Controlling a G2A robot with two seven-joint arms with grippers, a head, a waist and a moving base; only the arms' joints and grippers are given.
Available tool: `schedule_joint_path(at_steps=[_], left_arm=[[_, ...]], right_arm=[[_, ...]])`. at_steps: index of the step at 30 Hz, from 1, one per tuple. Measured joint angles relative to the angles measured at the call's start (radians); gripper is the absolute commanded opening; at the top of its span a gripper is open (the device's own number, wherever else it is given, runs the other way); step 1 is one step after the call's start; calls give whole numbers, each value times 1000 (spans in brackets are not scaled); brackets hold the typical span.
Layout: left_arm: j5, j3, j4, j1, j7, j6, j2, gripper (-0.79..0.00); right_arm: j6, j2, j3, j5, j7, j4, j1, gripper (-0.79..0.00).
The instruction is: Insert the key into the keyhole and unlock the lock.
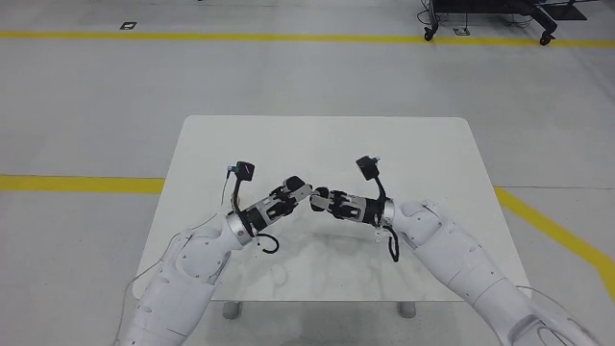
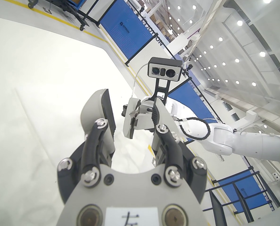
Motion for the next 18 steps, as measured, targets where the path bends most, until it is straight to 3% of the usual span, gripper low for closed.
schedule_joint_path(at_steps=[12, 15, 18], left_arm=[[22, 10, -6, 3, 5, -10, 4, -566], [21, 13, -8, 5, 2, -12, 6, -631], [19, 15, -9, 5, 0, -13, 7, -770]], right_arm=[[15, 2, -11, 177, 142, 27, 9, -785], [14, 0, -12, 207, 160, 35, 11, -785], [15, -2, -14, 227, 176, 47, 14, -785]])
